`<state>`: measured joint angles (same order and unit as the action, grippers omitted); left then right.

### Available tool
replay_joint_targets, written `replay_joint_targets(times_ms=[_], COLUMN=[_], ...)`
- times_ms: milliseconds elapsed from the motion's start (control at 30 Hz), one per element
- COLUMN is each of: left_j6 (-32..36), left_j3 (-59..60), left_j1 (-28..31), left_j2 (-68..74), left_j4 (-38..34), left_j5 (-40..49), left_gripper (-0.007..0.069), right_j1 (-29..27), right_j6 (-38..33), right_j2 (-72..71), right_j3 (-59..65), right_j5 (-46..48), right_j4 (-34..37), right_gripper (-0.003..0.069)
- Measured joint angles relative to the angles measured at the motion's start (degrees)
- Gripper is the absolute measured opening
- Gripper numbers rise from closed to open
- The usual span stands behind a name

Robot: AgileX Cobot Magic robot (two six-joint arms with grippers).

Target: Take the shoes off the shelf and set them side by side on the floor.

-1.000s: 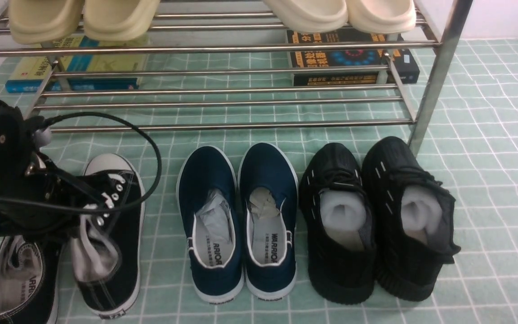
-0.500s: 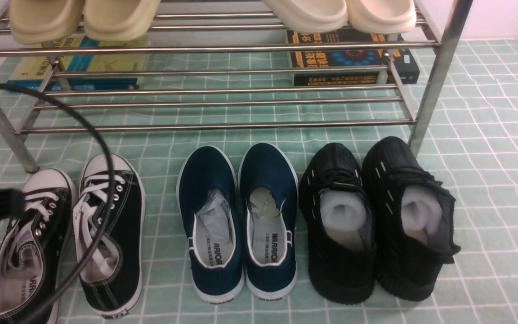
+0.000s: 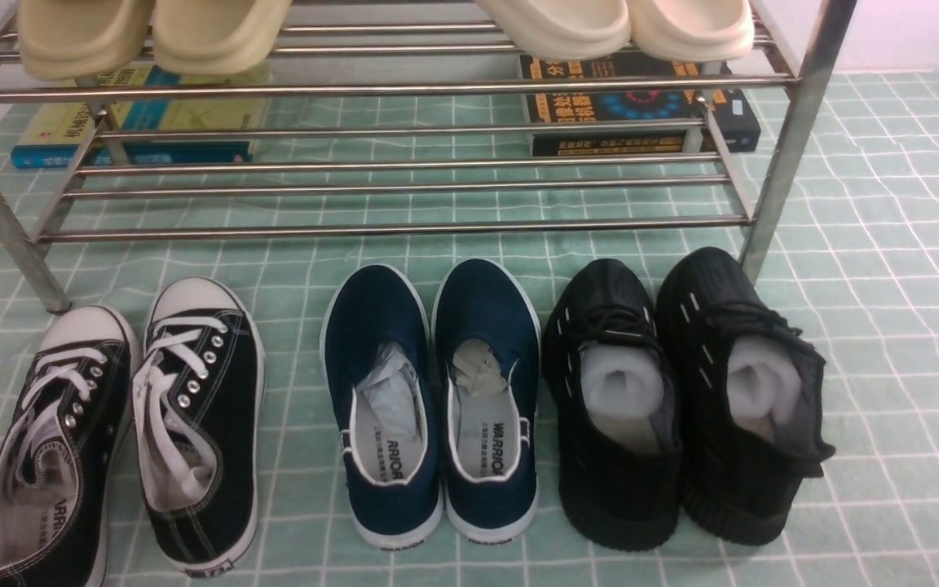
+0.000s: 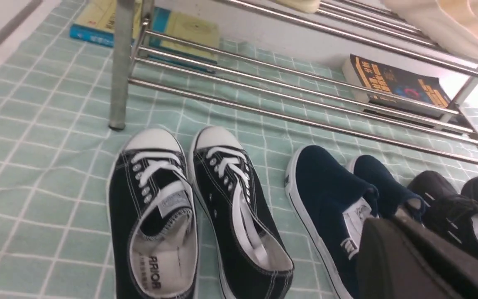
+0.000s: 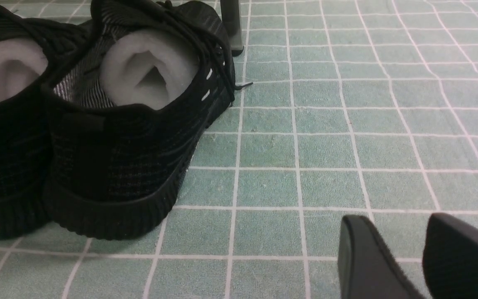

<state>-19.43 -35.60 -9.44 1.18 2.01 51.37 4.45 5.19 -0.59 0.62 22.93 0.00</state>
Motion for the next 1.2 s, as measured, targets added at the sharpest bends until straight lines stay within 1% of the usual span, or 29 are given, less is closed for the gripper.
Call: replay_joint_targets(times_ms=[100, 167, 300, 400, 533, 667, 767, 967, 1100, 1200], left_j6=[-0.05, -0.05, -0.05, -0.05, -0.05, -0.05, -0.05, -0.05, -0.05, -0.05], left_j3=[3.29, 6.99, 10.01, 10.72, 11.19, 11.22, 11.26, 11.26, 13.66, 19.58], left_j1=[0.00, 0.00, 0.00, 0.00, 0.00, 0.00, 0.00, 0.00, 0.00, 0.00], left_j2=[-0.50, -0.50, -0.50, -0.50, -0.50, -0.50, -0.50, -0.50, -0.50, -0.50], left_j4=[-1.65, -3.81, -4.21, -4.32, -3.23, -0.78, 2.33, 3.98, 4.13, 4.13], left_j5=[-0.35, -2.61, -6.30, -7.08, -7.18, -7.18, -7.18, -7.18, -10.05, -18.13], left_gripper=[0.0001, 0.0001, 0.0001, 0.0003, 0.0007, 0.0011, 0.0015, 0.0017, 0.0017, 0.0019], right_j1=[0.00, 0.00, 0.00, 0.00, 0.00, 0.00, 0.00, 0.00, 0.00, 0.00], right_j6=[0.00, 0.00, 0.00, 0.00, 0.00, 0.00, 0.00, 0.00, 0.00, 0.00], right_j2=[0.00, 0.00, 0.00, 0.00, 0.00, 0.00, 0.00, 0.00, 0.00, 0.00], right_j3=[0.00, 0.00, 0.00, 0.00, 0.00, 0.00, 0.00, 0.00, 0.00, 0.00], right_j5=[0.00, 0.00, 0.00, 0.00, 0.00, 0.00, 0.00, 0.00, 0.00, 0.00], right_j4=[0.00, 0.00, 0.00, 0.00, 0.00, 0.00, 0.00, 0.00, 0.00, 0.00], right_gripper=[0.0239, 0.0239, 0.0239, 0.0239, 0.0239, 0.0239, 0.0239, 0.0239, 0.0239, 0.0239])
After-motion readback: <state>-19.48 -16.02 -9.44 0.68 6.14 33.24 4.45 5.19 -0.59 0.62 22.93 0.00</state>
